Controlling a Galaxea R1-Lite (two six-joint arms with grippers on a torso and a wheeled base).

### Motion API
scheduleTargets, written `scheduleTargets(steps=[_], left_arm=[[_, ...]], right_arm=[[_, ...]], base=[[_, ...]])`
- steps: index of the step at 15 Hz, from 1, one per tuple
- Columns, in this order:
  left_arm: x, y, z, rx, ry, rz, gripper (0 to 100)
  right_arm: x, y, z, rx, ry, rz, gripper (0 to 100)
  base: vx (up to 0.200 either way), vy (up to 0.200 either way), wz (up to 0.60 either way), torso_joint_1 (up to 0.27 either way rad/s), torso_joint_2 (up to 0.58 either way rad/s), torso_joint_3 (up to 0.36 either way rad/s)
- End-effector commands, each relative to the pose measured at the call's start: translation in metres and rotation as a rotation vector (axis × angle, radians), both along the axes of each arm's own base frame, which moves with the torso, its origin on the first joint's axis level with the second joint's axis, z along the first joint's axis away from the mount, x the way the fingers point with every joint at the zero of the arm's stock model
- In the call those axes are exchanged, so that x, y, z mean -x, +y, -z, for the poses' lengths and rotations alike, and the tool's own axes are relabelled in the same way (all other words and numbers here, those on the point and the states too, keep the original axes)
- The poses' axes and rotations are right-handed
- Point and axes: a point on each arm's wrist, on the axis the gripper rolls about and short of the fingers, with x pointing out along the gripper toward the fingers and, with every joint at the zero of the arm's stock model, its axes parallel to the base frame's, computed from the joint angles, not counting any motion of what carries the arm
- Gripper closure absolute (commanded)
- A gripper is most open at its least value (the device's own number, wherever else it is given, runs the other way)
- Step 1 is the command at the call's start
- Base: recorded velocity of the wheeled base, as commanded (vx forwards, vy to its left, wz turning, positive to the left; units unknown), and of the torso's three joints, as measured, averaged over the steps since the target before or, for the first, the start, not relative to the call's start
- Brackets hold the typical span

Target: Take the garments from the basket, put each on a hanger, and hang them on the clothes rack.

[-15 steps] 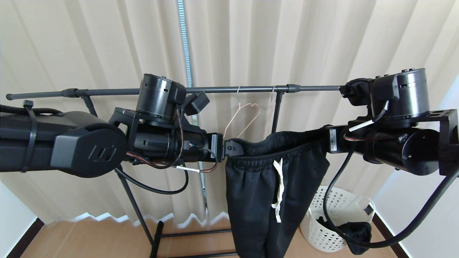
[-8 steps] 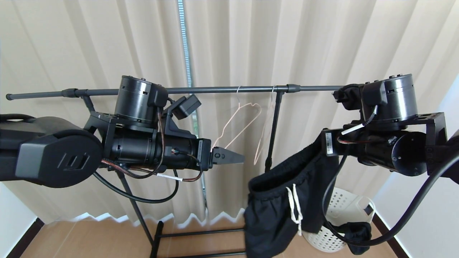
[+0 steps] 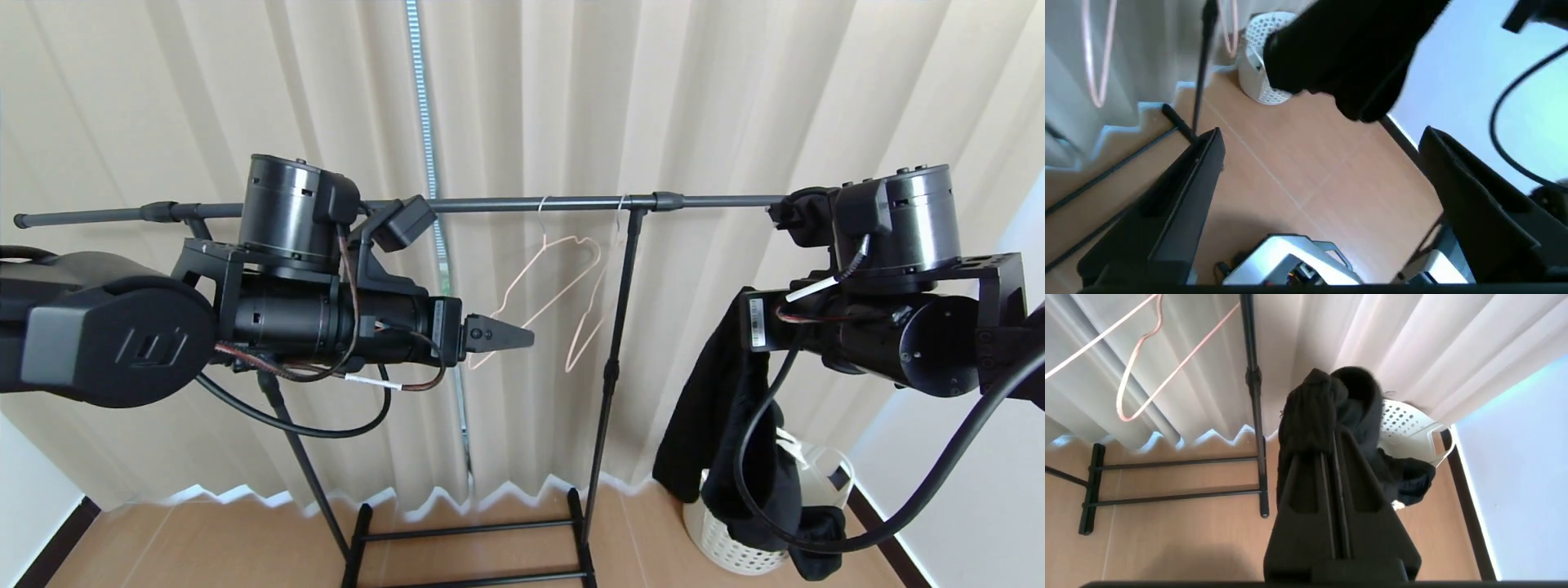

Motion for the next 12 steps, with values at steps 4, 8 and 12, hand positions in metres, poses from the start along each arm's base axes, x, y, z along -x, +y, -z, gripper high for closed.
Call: scheduleTargets(steps=[4,8,12], left_arm=[[-0.064,-0.004,0.011,-0.139,-0.132,-0.157,0],[-0.102,-0.015,0.026,-0.248,-0.229,-0.169,0],[-0.132,-0.026,0.047,-0.318,-0.287,-0.152,0]], right_arm=[[0.0,-0.001,-0.002,-0.003,-0.005,0.002,100],[-0.001,-0.002,0.0,-0.001,-0.001,0.007,100],[-0.002,-0.002,0.001,0.001,0.002,0.01,100]], base=[[0.0,0.0,0.0,0.0,0.0,0.0],[0.0,0.0,0.0,0.0,0.0,0.0],[0.0,0.0,0.0,0.0,0.0,0.0]])
